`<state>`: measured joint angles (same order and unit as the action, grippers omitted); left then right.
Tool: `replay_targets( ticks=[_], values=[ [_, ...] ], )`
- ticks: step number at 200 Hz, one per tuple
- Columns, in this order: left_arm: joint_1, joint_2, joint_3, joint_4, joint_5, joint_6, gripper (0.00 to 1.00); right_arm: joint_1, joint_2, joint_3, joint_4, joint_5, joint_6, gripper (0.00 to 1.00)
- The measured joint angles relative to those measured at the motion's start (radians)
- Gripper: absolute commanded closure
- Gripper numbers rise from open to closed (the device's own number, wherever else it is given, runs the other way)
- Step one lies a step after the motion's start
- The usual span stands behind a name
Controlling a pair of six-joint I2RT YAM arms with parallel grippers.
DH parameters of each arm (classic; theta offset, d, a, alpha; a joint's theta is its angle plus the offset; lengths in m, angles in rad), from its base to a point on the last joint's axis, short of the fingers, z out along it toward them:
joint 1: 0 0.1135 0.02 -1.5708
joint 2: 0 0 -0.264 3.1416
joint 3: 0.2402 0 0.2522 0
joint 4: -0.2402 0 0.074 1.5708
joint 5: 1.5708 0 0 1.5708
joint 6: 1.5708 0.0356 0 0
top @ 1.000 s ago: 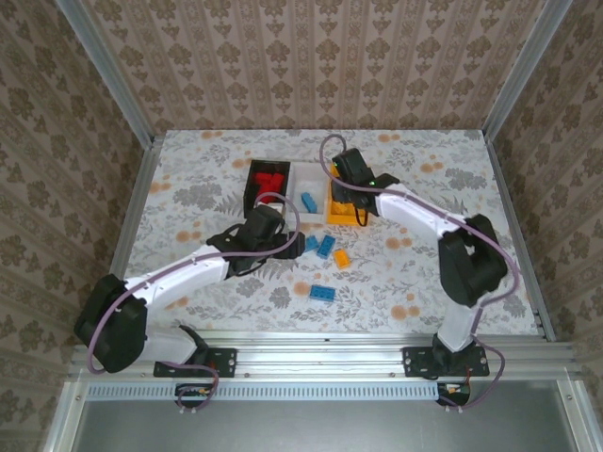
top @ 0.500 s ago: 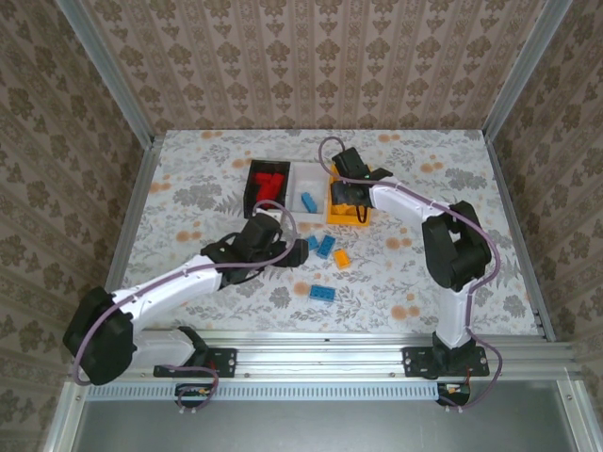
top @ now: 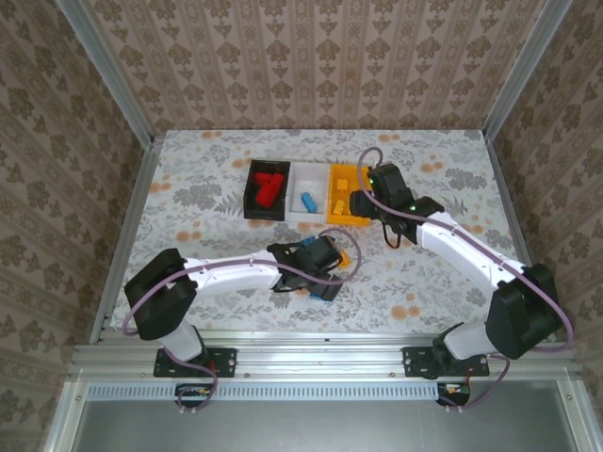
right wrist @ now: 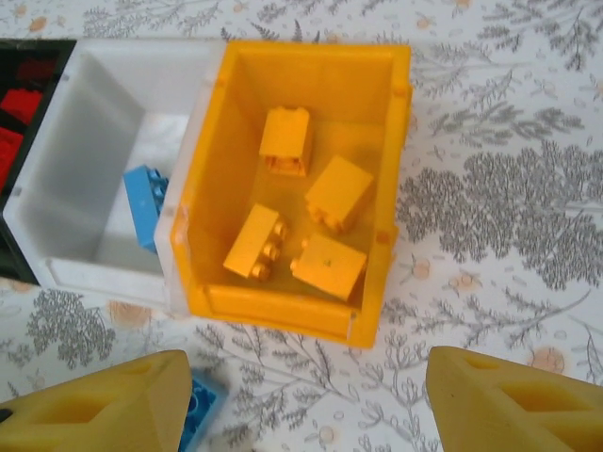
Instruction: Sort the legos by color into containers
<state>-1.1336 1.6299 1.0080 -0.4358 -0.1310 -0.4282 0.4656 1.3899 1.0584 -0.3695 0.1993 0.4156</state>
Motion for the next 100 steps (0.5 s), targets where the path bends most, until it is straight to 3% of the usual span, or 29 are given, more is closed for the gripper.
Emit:
replay_targets(
  ticks=[53, 100],
  values=[
    [-0.008, -0.153, -0.107, -0.045, 0.068, 0.12, 0.04, 0.0, -0.092, -0.098, -0.004, -0.026, 0.023, 0.3],
    [-0.021, -0.087, -0.079, -0.075, 0.06, 0.214, 0.01, 0.0, -0.091, -0.101, 0.0, -0.049, 0.033, 0.29]
  ],
)
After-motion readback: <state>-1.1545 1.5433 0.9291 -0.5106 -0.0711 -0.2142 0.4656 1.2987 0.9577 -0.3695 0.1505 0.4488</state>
